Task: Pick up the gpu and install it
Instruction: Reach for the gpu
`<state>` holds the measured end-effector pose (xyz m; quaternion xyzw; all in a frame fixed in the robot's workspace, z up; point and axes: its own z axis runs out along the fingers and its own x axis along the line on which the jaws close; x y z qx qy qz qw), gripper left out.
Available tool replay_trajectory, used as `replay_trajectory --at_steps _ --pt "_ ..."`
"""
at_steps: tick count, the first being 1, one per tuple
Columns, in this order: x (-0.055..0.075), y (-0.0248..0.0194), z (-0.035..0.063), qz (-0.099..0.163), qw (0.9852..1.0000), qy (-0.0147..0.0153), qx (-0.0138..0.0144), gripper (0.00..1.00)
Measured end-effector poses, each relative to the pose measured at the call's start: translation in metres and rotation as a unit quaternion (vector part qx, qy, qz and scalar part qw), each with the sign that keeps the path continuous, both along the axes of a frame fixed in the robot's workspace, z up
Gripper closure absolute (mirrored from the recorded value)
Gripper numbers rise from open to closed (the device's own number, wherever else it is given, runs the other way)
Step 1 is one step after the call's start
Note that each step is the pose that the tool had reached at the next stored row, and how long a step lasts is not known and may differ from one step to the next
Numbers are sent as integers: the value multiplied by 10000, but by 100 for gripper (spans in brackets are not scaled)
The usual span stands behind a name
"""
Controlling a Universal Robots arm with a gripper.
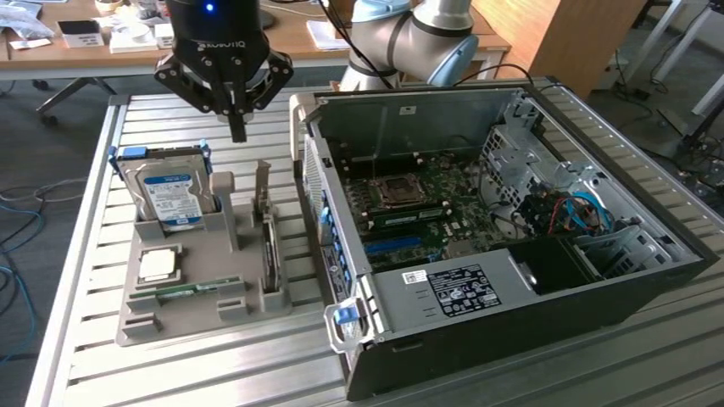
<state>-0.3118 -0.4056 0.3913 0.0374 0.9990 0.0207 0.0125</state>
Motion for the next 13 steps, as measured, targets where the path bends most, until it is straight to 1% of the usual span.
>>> replay_trajectory --at_steps 4,13 --pt "0 -7 -1 0 10000 0 -7 89" --pt "2 -21 -1 -1 10000 0 -7 89"
